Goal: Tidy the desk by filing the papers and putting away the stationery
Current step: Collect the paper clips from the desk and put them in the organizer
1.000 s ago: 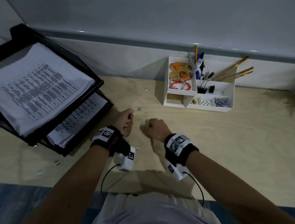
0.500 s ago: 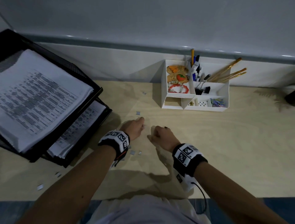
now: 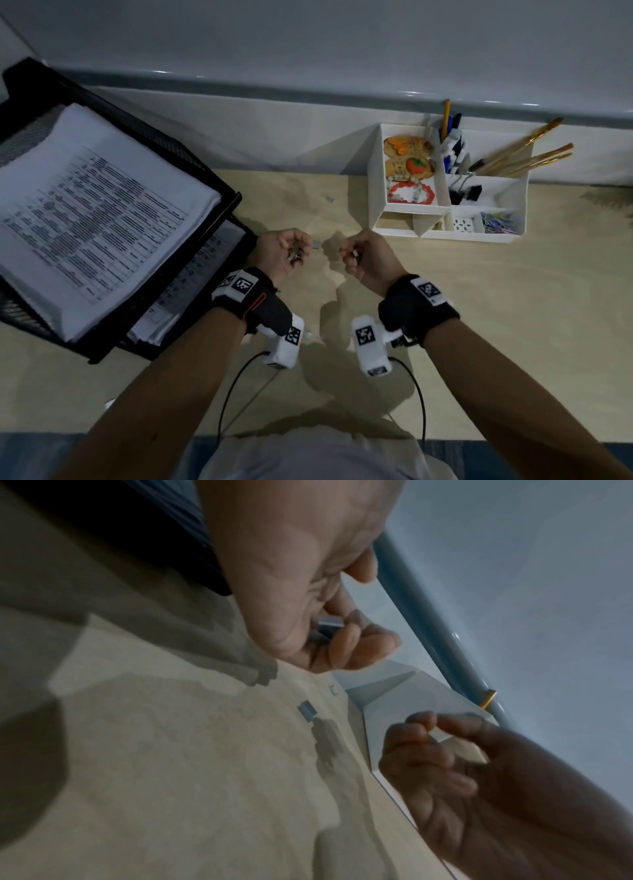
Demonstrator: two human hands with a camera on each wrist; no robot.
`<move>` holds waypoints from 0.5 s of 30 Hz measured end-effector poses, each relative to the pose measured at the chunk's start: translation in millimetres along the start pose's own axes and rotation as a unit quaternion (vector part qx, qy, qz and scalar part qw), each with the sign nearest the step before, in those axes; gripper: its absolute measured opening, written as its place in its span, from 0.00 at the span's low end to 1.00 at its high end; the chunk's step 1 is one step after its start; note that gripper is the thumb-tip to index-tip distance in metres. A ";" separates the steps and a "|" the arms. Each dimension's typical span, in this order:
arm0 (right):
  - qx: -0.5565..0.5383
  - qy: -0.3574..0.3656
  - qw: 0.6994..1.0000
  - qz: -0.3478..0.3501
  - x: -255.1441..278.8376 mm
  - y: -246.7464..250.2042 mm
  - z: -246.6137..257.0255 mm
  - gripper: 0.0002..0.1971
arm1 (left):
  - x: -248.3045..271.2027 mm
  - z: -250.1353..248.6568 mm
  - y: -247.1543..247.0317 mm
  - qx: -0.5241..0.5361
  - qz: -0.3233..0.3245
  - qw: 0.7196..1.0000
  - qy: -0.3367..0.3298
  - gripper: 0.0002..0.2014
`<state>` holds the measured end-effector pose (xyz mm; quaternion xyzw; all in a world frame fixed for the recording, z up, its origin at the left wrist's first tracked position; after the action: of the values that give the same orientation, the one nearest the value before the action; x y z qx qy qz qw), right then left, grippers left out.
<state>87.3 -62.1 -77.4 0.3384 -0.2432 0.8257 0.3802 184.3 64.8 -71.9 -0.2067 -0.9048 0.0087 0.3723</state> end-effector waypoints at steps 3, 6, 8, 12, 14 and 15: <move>0.177 0.116 0.975 -0.066 -19.3 -20.1 20.9 0.18 | -15.0 -3.5 1.4 -0.014 -0.079 0.997 -0.001 0.12; 0.403 0.249 0.870 -0.138 -37.1 -42.6 38.5 0.15 | -32.3 -7.0 -3.7 -0.256 -0.122 0.951 -0.124 0.16; 0.500 0.285 0.804 -0.150 -46.4 -55.6 42.9 0.15 | -37.3 -7.3 -10.8 -0.410 -0.095 0.878 -0.226 0.12; 0.597 0.260 0.741 -0.163 -60.9 -64.4 47.5 0.24 | -30.3 -10.9 -17.5 -0.546 -0.022 0.789 -0.281 0.16; 0.625 0.245 0.725 -0.154 -68.2 -63.3 47.4 0.25 | -29.7 -10.9 -23.0 -0.614 0.008 0.733 -0.293 0.19; 0.639 0.235 0.718 -0.147 -69.0 -63.7 47.2 0.26 | -30.2 -10.8 -24.6 -0.645 0.011 0.704 -0.297 0.18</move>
<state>188.6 -87.4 -88.7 0.3276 0.4918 0.7718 0.2349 201.8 29.3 -80.1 -0.3932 -0.7508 -0.5119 -0.1403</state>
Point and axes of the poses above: each hand's wrist, its own x-axis away from the middle knuckle, its own y-axis out of the back of the hand, z = x × y, the point moved 3 cm from there along -x, towards the middle knuckle, and after that the axes turned 15 degrees about -z, right-handed, at the moved point
